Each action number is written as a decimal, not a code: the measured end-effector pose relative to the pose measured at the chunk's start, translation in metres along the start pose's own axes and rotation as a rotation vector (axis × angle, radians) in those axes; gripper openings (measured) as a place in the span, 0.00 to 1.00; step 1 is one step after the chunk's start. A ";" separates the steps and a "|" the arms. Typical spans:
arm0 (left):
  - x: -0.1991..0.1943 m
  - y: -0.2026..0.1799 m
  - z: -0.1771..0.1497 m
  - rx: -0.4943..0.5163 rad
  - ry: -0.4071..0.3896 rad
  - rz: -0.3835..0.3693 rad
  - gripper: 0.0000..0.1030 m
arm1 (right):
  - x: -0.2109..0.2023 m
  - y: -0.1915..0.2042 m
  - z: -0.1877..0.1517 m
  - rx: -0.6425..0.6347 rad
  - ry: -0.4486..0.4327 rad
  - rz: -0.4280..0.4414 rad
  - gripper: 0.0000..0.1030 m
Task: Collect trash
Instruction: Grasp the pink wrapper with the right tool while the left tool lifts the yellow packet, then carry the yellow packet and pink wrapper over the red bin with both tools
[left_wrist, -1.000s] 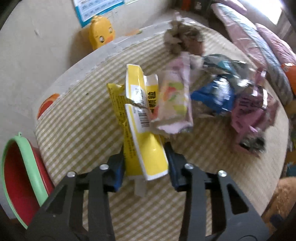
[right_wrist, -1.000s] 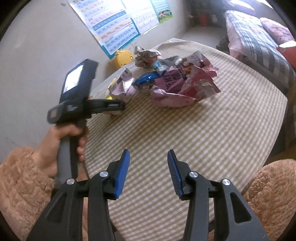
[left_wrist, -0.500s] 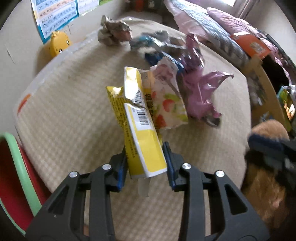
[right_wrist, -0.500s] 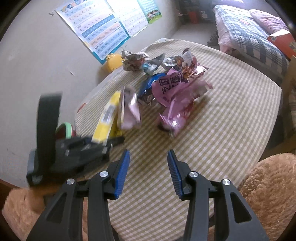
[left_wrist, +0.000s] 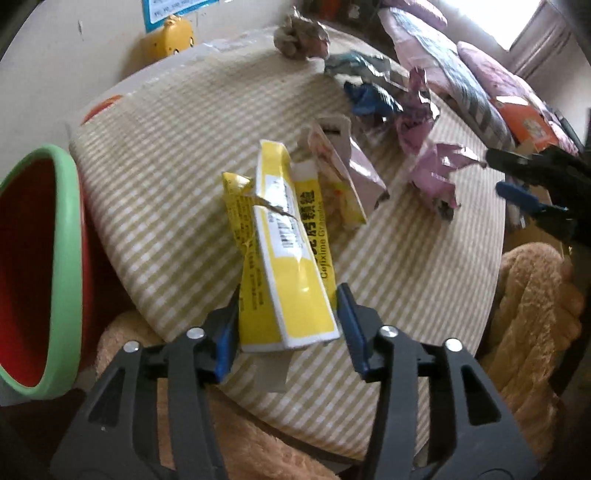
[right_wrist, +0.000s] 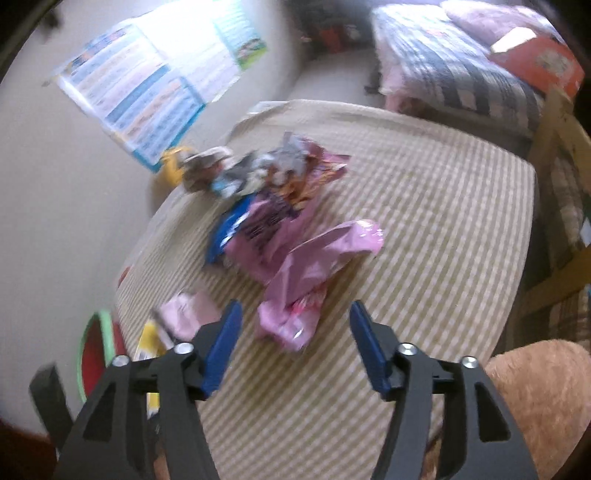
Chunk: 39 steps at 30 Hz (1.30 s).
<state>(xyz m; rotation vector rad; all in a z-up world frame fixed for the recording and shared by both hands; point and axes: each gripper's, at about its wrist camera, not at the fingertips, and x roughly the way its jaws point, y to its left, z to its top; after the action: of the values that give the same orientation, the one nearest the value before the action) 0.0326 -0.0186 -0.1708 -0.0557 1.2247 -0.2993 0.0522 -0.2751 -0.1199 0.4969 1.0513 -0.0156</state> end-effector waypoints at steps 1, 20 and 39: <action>-0.001 0.000 0.000 -0.003 -0.003 -0.001 0.47 | 0.005 -0.004 0.003 0.027 0.007 -0.001 0.62; -0.010 -0.007 0.006 0.001 -0.021 0.024 0.60 | 0.065 -0.004 0.021 0.034 0.104 -0.026 0.36; 0.027 -0.009 0.014 -0.005 0.029 0.111 0.51 | -0.009 0.024 -0.035 -0.122 0.051 0.070 0.28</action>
<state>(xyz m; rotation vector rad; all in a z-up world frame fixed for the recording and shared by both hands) 0.0522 -0.0362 -0.1887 0.0124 1.2522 -0.2015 0.0247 -0.2415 -0.1166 0.4246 1.0770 0.1230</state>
